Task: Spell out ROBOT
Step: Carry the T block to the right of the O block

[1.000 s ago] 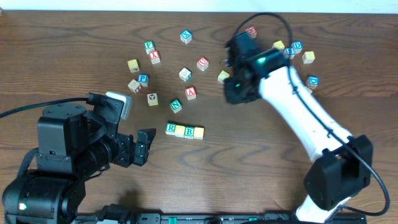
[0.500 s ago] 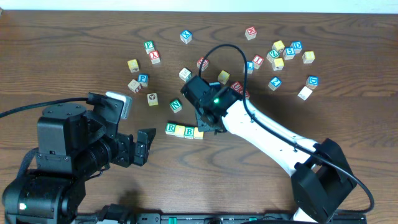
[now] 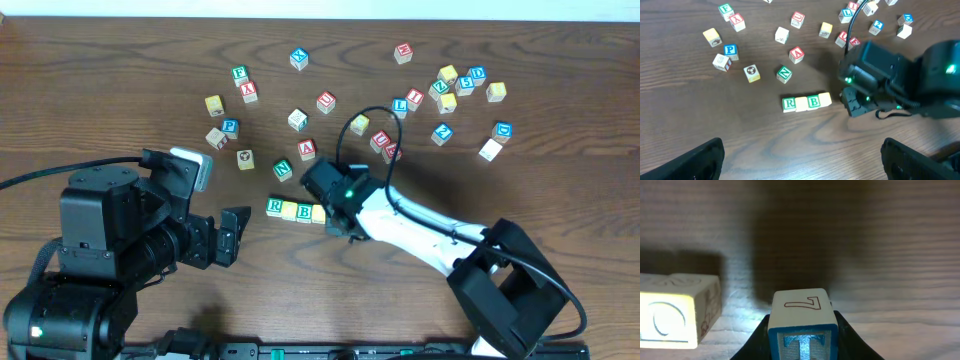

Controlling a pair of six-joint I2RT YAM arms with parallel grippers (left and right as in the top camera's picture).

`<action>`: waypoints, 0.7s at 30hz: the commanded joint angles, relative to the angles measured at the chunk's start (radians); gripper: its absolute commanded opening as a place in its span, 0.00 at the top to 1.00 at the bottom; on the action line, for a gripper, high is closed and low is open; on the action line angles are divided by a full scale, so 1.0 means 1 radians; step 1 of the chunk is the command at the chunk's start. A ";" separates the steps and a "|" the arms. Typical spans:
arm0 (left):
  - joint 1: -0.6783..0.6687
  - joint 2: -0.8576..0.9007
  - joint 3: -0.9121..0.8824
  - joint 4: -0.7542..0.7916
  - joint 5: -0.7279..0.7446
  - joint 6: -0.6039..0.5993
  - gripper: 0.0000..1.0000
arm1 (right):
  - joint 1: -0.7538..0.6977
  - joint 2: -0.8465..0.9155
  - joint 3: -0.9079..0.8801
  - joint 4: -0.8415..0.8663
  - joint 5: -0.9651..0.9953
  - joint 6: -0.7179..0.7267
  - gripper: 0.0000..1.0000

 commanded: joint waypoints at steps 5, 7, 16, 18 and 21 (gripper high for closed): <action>0.006 -0.002 0.003 -0.002 0.012 0.006 0.02 | 0.048 -0.006 -0.032 0.070 0.013 0.052 0.90; 0.006 -0.002 0.003 -0.002 0.013 0.006 0.02 | 0.050 -0.006 -0.032 0.078 0.013 0.052 0.89; 0.006 -0.002 0.003 -0.002 0.012 0.006 0.02 | 0.050 -0.006 -0.032 0.105 0.036 0.052 0.89; 0.006 -0.002 0.003 -0.002 0.013 0.006 0.02 | 0.050 -0.006 -0.032 0.109 0.041 0.053 0.89; 0.006 -0.002 0.003 -0.002 0.012 0.006 0.02 | 0.050 -0.006 -0.032 0.113 0.056 0.071 0.89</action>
